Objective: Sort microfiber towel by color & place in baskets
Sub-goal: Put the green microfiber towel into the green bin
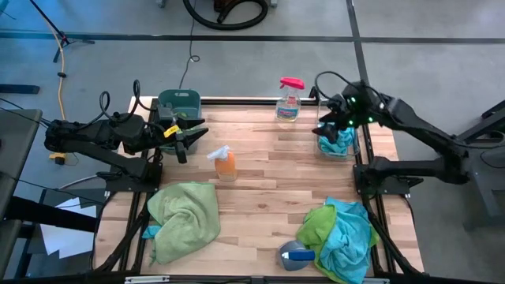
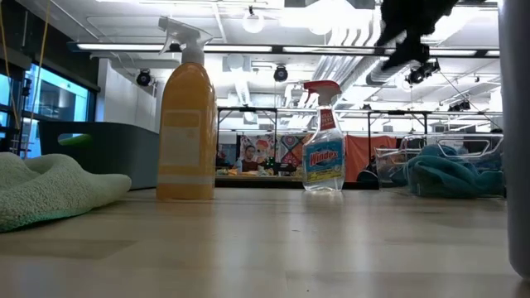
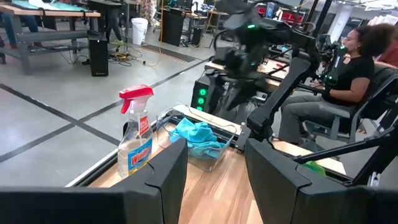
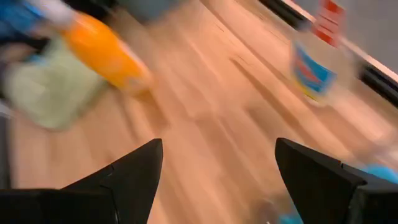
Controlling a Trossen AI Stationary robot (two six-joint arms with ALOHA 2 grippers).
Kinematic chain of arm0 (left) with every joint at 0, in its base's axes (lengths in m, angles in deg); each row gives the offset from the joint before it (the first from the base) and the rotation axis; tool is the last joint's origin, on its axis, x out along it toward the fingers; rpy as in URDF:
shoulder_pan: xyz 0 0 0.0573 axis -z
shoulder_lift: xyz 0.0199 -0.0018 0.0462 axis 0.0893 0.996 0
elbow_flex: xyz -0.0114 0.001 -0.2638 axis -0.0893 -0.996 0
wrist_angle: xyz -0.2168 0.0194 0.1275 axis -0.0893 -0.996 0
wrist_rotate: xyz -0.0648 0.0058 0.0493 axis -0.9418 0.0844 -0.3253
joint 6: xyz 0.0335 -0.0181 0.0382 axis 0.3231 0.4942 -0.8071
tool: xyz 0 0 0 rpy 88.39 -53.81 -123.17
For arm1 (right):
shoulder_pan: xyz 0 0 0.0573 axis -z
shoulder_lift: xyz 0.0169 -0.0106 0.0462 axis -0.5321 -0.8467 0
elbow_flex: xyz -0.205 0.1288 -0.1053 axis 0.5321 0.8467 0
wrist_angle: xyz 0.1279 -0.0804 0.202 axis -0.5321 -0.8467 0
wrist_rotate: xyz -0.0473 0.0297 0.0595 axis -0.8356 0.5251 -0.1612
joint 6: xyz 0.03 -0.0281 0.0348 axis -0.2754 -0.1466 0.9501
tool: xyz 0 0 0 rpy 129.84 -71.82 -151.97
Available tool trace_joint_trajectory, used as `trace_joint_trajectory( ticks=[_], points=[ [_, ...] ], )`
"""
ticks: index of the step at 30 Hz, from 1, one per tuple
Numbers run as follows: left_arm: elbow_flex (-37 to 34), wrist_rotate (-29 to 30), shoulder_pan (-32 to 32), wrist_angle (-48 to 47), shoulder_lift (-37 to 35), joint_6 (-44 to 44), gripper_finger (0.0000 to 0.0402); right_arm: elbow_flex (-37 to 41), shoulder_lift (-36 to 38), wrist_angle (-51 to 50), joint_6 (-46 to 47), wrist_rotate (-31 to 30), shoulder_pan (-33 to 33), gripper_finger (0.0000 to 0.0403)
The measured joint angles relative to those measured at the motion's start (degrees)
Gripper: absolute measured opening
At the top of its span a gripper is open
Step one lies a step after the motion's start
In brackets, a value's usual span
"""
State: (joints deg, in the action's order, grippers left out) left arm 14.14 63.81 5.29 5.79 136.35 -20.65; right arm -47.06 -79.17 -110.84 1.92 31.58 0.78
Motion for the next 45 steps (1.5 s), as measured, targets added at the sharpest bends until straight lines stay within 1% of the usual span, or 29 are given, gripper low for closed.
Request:
trace_joint_trajectory(
  ticks=[5,8,11,13,17,19,22,28,32,34,37,40,43,45],
  points=[
    [0.00,0.00,0.00,0.00,0.00,-0.08,0.0150,5.85,6.23,16.89,11.55,-3.53,-10.36,0.0307],
    [0.00,0.00,0.00,0.00,0.00,-0.09,0.0150,9.70,7.54,30.15,15.30,-7.00,-15.98,0.0307],
    [0.00,0.00,0.00,-0.02,0.00,-0.10,0.0150,12.91,6.79,43.49,15.70,-9.99,-20.26,0.0307],
    [0.01,0.00,0.02,-0.02,0.00,-1.31,0.0150,14.19,5.49,50.54,13.85,-11.59,-22.19,0.0307],
    [0.02,0.23,0.00,-0.02,0.00,-4.52,0.0150,14.75,2.81,56.33,7.39,-12.45,-24.02,0.0307],
    [0.02,1.13,0.01,-0.02,0.00,-4.53,0.0150,14.42,1.61,56.41,5.78,-12.45,-24.43,0.0307],
    [0.02,1.40,0.01,-0.02,0.01,-4.52,0.0150,13.77,0.36,56.39,5.97,-12.45,-24.51,0.0307],
    [0.02,1.46,0.00,-0.02,0.00,-4.59,0.0150,13.59,0.22,56.39,6.03,-12.48,-24.50,0.0307],
    [0.02,1.51,0.00,-0.22,0.02,-4.59,0.0150,13.57,0.30,56.19,8.51,-12.32,-24.48,0.0307],
    [0.02,1.53,0.00,-0.81,0.02,-4.59,0.0150,13.55,0.30,55.19,10.83,-11.09,-24.49,0.0307],
    [0.02,1.54,0.00,-2.24,0.02,-4.53,0.0150,13.55,0.32,50.28,16.12,-8.53,-25.52,0.0307],
    [0.02,1.53,0.00,-3.45,0.00,-3.67,0.0150,13.55,0.34,43.20,21.80,-4.11,-27.80,0.0307],
    [0.02,1.53,0.00,-4.38,0.02,-3.54,0.0150,13.55,0.34,34.96,28.60,-0.57,-31.68,0.0307],
    [0.02,1.53,0.00,-4.65,0.02,-3.54,0.0150,13.55,0.34,29.12,33.44,0.64,-35.24,0.0307]
  ],
)
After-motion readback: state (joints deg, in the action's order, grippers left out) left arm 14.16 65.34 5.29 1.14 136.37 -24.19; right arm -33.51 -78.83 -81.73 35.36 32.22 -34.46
